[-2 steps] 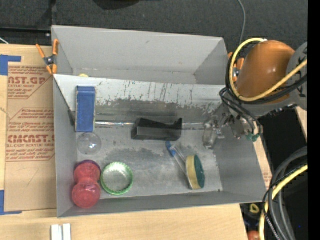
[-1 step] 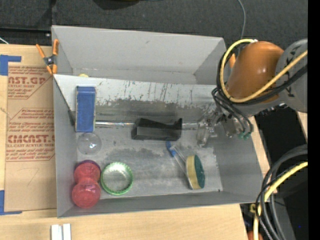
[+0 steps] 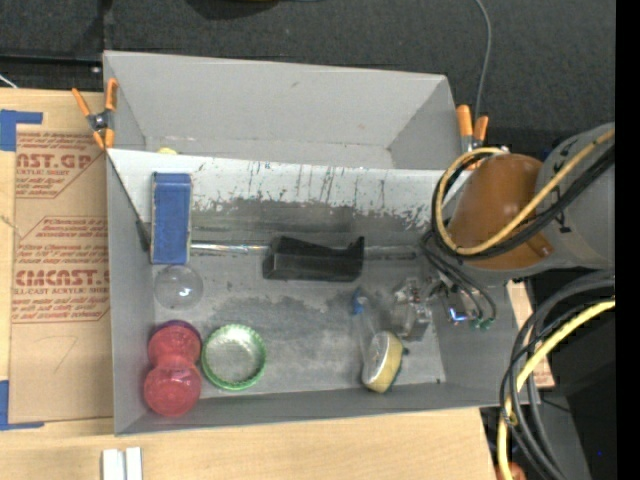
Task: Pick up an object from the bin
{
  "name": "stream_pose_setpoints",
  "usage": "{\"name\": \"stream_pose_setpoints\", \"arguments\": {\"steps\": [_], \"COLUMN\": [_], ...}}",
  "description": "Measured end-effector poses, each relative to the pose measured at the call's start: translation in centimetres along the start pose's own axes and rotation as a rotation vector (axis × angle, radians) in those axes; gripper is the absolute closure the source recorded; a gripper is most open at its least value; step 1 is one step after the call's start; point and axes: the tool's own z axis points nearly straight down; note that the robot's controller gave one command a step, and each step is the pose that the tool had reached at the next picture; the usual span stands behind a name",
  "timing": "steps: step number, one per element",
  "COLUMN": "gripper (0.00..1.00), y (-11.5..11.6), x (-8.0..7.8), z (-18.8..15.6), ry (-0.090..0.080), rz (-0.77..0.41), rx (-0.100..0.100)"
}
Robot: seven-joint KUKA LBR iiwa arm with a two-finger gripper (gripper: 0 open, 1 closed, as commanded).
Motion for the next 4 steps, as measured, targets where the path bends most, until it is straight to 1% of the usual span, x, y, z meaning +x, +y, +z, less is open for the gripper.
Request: {"name": "stream_pose_setpoints", "arguments": {"steps": [1, 2, 3, 4], "gripper": [0.0, 0.0, 1.0, 0.0], "y": [8.0, 8.0, 11.2, 11.1], "x": [-1.6, -1.6, 1.3, 1.3], "z": [-1.2, -1.2, 1.6, 1.6], "ry": [-0.011, -0.011, -0.01, -0.01], "rz": [-0.117, -0.117, -0.093, -0.092], "rx": [-0.005, -0.004, -0.006, -0.006]}}
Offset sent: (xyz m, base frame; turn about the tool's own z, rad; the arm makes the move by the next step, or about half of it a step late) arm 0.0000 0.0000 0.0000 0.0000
